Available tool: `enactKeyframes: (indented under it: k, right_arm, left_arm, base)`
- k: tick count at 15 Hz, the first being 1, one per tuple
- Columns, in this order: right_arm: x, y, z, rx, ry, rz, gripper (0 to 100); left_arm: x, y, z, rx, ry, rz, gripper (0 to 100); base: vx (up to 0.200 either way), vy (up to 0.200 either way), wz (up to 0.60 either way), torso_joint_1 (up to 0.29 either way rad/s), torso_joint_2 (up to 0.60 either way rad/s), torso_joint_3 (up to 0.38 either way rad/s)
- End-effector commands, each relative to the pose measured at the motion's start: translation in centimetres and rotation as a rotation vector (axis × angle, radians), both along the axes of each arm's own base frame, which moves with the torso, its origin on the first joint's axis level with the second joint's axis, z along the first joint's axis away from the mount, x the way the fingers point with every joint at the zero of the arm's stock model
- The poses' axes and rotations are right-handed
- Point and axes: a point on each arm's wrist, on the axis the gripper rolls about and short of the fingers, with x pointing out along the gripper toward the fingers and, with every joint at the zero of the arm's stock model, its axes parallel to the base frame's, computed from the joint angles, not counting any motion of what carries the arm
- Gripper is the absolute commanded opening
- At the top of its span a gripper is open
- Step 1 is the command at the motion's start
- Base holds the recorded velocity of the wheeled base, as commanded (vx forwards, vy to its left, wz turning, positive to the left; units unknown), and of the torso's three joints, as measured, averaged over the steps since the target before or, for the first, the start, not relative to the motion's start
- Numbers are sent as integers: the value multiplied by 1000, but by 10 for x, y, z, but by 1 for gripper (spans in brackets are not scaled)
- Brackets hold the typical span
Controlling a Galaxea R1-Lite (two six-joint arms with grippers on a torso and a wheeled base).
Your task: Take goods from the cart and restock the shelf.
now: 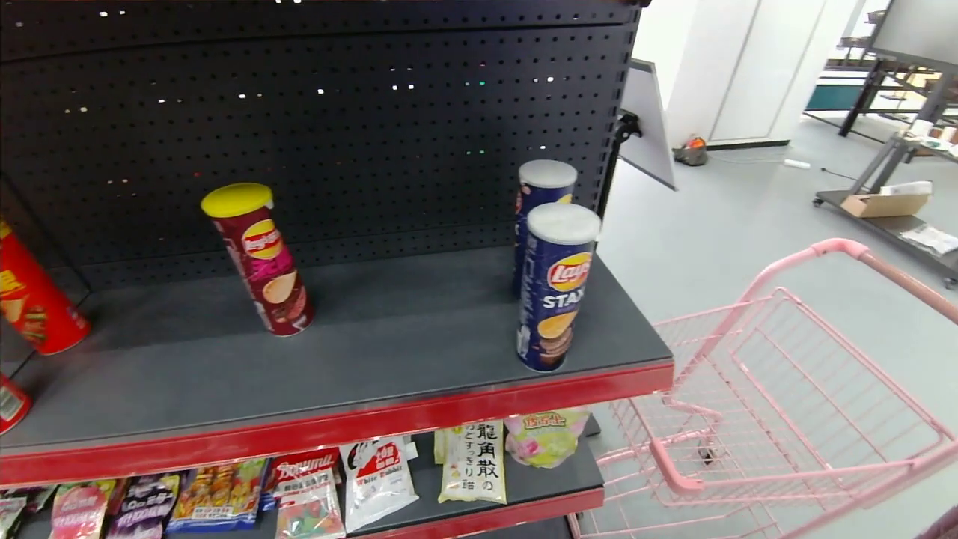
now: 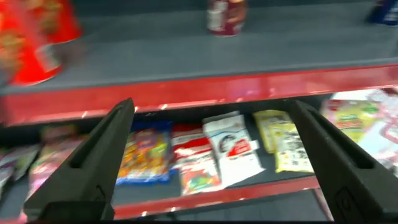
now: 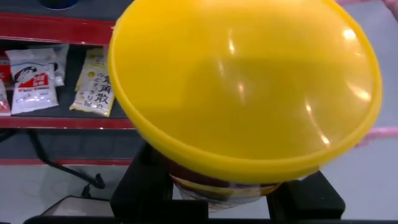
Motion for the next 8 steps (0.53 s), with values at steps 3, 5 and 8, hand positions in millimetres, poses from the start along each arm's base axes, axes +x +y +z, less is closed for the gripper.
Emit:
enactKeyframes:
  k: [3, 5, 8]
  right_arm:
    - [-4, -1, -2, -8, -31, 4, 0]
    - [-13, -2, -6, 7, -70, 4, 0]
    - [-24, -4, -17, 12, -114, 9, 0]
  left_arm:
    - [0, 0, 0, 0, 1, 7, 100]
    - [0, 0, 0, 0, 1, 5, 100]
    - [0, 0, 0, 0, 1, 5, 100]
  base:
    - [0, 0, 200, 1, 2, -1]
    - [0, 0, 0, 0, 0, 0]
    - [0, 0, 0, 0, 0, 0]
